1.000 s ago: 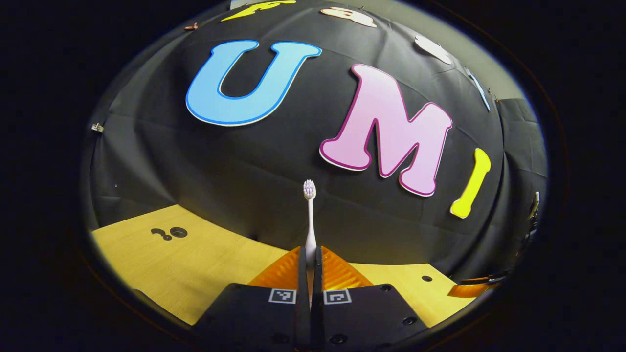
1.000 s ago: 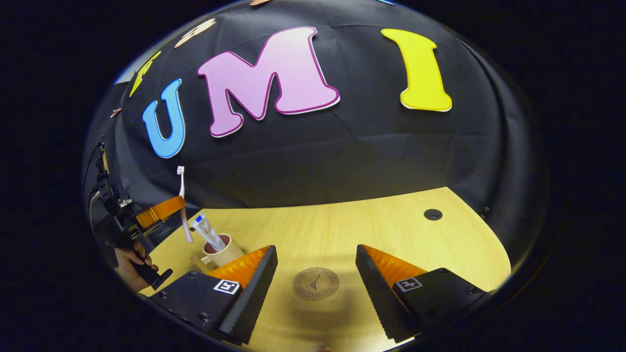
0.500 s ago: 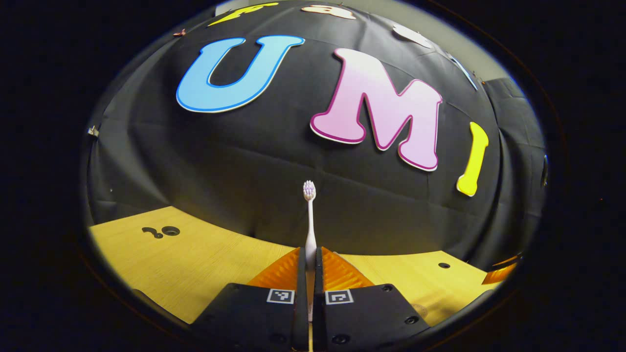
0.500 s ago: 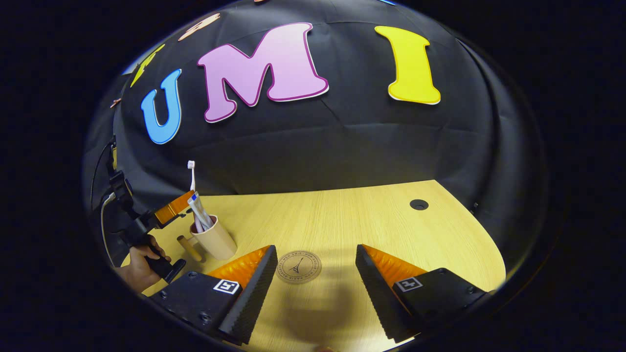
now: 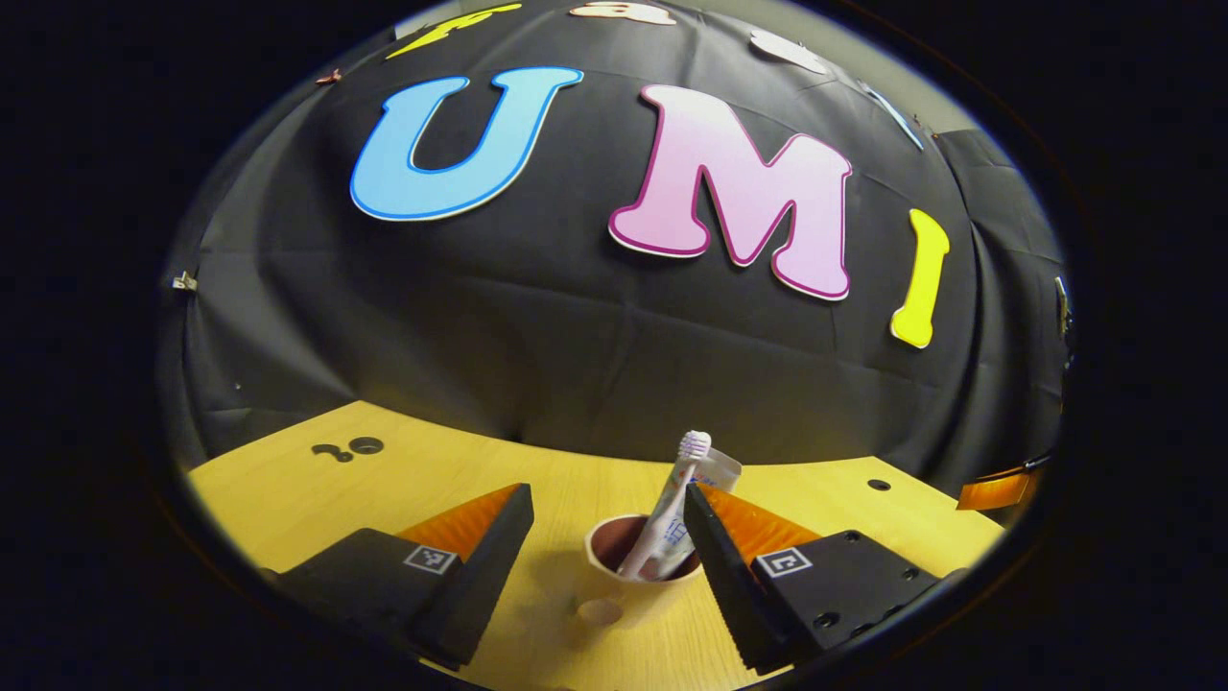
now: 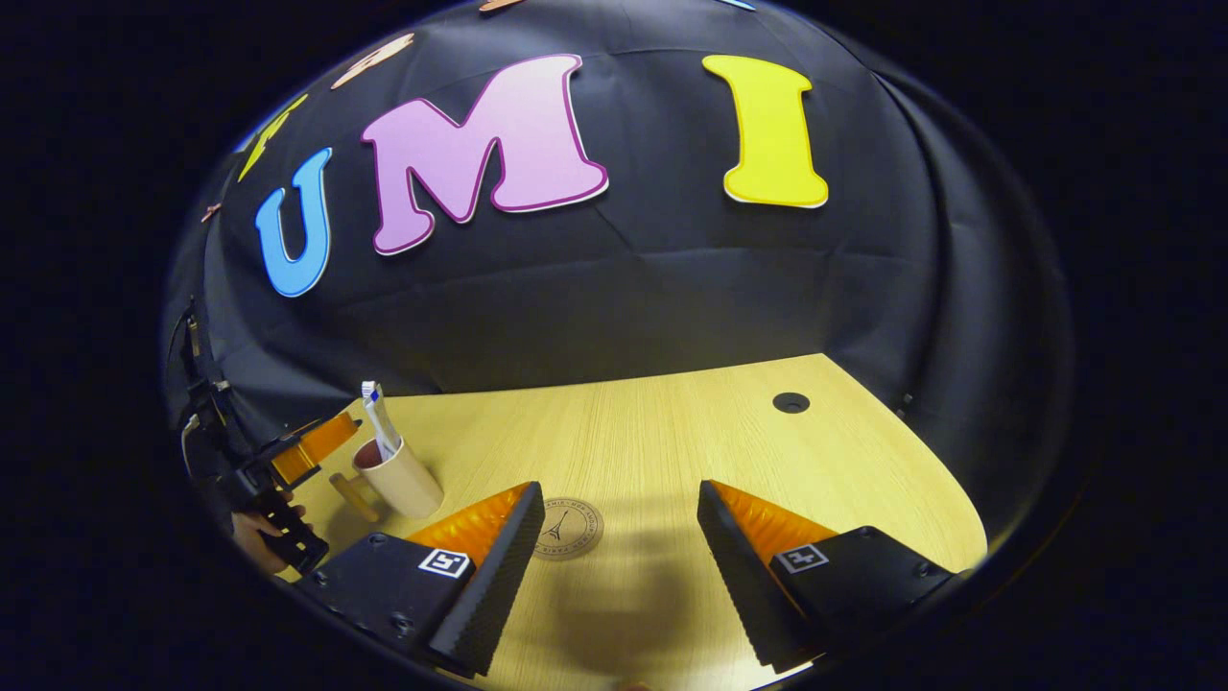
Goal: Put the toothbrush and toothpaste on the desktop into the cup, then pick up the cup and place it on the coaster on the desktop.
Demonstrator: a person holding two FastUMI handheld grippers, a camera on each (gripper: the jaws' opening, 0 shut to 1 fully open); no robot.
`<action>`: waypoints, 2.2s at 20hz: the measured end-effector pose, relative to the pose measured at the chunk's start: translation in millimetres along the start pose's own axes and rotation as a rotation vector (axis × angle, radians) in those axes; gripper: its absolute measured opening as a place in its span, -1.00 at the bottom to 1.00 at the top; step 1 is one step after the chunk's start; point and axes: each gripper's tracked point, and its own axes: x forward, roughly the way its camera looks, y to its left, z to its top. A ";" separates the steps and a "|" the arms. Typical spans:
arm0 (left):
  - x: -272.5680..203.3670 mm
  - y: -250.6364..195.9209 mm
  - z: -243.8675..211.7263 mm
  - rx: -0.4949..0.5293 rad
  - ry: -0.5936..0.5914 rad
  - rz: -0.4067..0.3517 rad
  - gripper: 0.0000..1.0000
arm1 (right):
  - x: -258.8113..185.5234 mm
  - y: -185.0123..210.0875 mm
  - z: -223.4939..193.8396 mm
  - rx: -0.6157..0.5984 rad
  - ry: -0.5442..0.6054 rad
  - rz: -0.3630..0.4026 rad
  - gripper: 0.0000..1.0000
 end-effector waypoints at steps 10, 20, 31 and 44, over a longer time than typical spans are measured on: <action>-37.8 17.8 2.4 0.064 0.249 -0.042 0.94 | -10.4 2.7 4.8 0.064 0.017 0.020 0.96; -44.9 2.6 -53.7 0.106 0.586 -0.123 0.95 | -19.2 -36.0 3.5 0.128 0.030 -0.053 0.96; -19.0 3.1 -108.6 0.193 0.830 -0.130 0.82 | -40.1 -96.9 -38.5 0.204 0.130 -0.174 0.96; -15.7 -0.4 -104.0 0.231 0.919 -0.152 -0.47 | -41.0 -102.6 -48.2 0.249 0.151 -0.193 0.96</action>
